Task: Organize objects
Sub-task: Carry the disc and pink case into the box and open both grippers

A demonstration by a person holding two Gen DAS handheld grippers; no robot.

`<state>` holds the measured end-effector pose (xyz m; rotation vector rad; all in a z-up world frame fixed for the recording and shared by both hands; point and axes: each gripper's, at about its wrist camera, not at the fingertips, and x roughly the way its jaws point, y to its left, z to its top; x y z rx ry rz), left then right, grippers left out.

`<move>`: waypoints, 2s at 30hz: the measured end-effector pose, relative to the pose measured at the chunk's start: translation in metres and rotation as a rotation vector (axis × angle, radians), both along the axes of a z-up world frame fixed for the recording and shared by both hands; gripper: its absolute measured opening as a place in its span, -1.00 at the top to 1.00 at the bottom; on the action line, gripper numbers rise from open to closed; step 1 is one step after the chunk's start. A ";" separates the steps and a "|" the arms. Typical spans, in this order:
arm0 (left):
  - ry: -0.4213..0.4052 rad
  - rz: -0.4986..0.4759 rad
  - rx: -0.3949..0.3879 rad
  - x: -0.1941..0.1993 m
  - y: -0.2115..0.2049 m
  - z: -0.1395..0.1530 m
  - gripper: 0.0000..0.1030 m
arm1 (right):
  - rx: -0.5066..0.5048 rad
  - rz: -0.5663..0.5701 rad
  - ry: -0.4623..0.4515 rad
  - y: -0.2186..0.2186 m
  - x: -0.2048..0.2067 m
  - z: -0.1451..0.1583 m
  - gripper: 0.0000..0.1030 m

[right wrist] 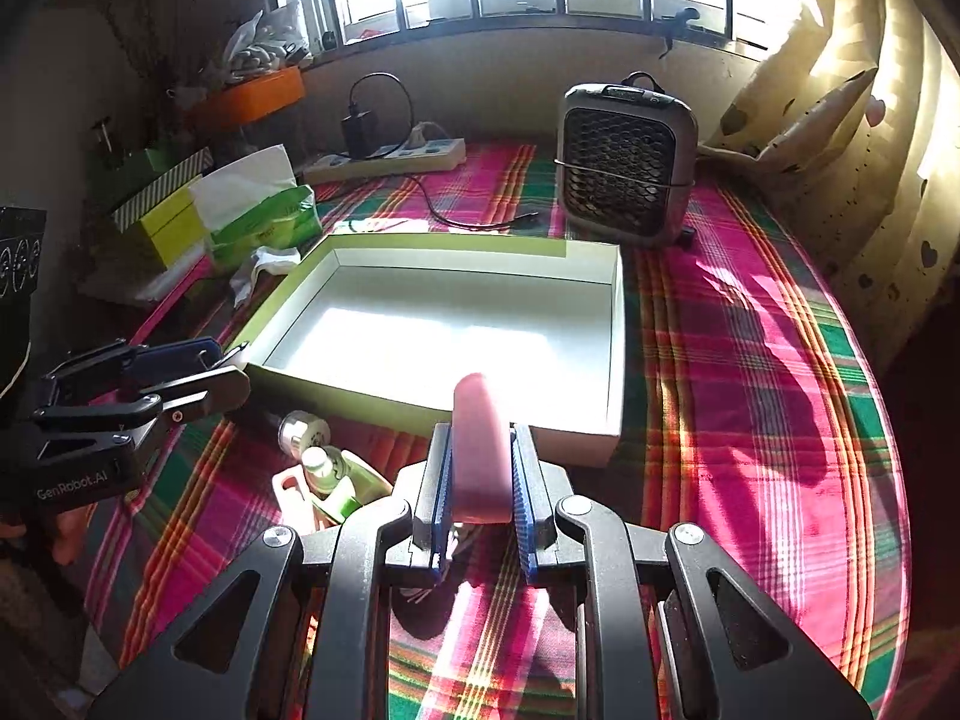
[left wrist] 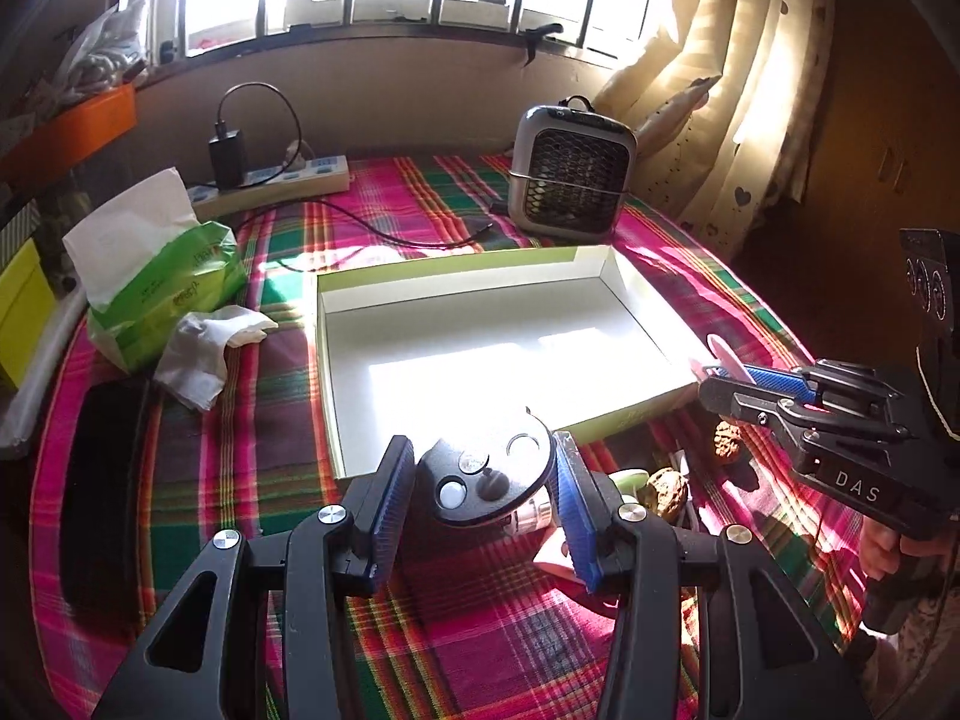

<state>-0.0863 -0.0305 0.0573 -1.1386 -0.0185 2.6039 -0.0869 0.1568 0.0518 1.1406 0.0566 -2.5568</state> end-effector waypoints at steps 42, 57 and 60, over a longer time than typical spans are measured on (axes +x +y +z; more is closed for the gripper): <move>-0.119 0.051 -0.087 -0.121 0.009 -0.042 0.15 | 0.109 -0.040 -0.132 -0.029 -0.133 -0.042 0.64; -0.116 0.051 -0.090 -0.123 0.011 -0.041 0.15 | 0.125 -0.050 -0.125 -0.033 -0.135 -0.042 0.64; -0.116 0.050 -0.086 -0.123 0.010 -0.041 0.15 | 0.122 -0.051 -0.126 -0.033 -0.134 -0.042 0.57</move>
